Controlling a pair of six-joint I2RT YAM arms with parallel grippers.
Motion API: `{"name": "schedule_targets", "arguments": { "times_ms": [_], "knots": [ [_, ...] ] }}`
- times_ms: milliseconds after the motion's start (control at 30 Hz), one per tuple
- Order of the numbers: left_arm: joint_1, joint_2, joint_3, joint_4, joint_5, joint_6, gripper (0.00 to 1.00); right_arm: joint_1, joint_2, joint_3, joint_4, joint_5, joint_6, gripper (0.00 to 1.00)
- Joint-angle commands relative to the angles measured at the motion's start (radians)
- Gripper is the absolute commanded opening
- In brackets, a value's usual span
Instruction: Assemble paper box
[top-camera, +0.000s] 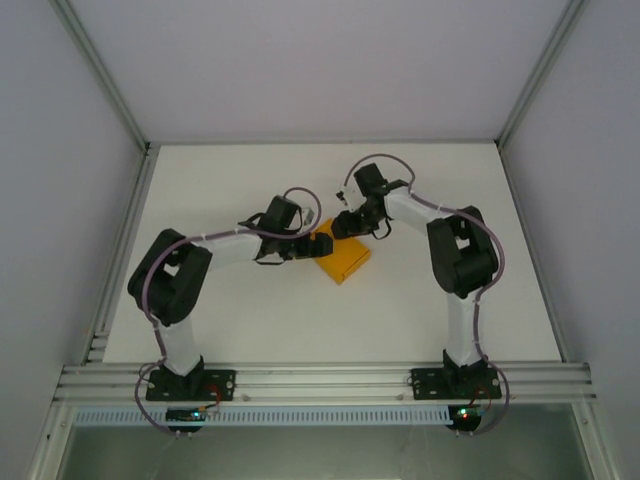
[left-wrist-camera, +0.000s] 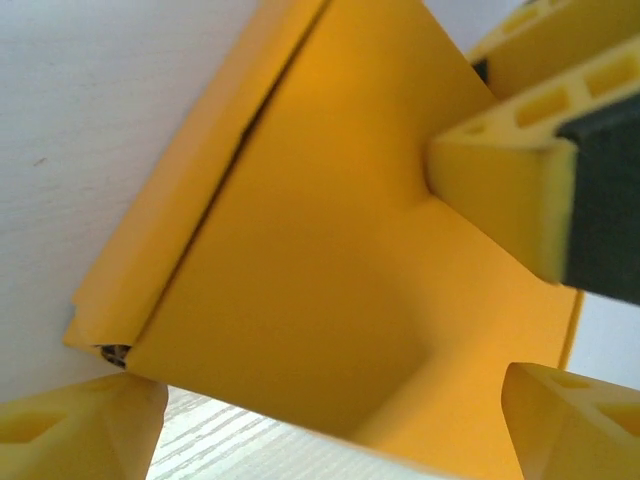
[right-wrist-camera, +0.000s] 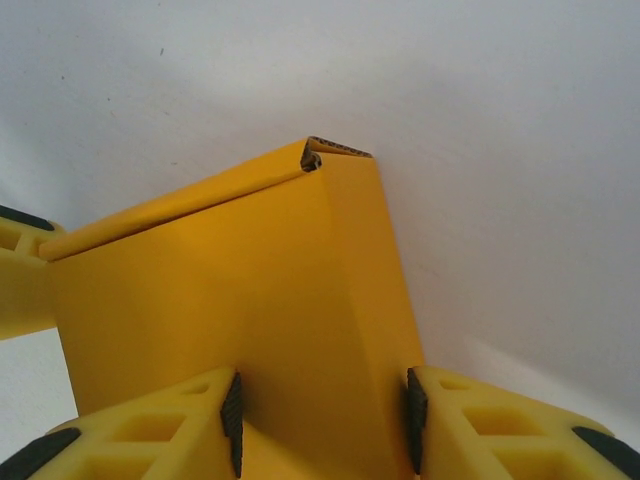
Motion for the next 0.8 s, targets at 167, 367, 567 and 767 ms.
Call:
{"name": "schedule_targets", "arguments": {
  "times_ms": [167, 367, 567, 767],
  "knots": [
    [-0.004, 0.083, 0.052, -0.043, -0.032, -0.012, 0.73, 0.082, -0.012, -0.168, 0.071, -0.030, 0.205, 0.38],
    [-0.008, 0.135, 0.109, -0.107, -0.105, -0.083, 0.58, 0.105, -0.010, -0.182, 0.086, -0.017, 0.231, 0.37],
    [-0.007, 0.154, 0.089, -0.044, -0.088, -0.113, 0.40, 0.094, -0.024, -0.234, 0.142, -0.035, 0.269, 0.37],
    [0.001, 0.156, 0.024, 0.146, -0.027, -0.146, 0.14, 0.088, -0.032, -0.289, 0.224, -0.076, 0.316, 0.36]
  ]
}}
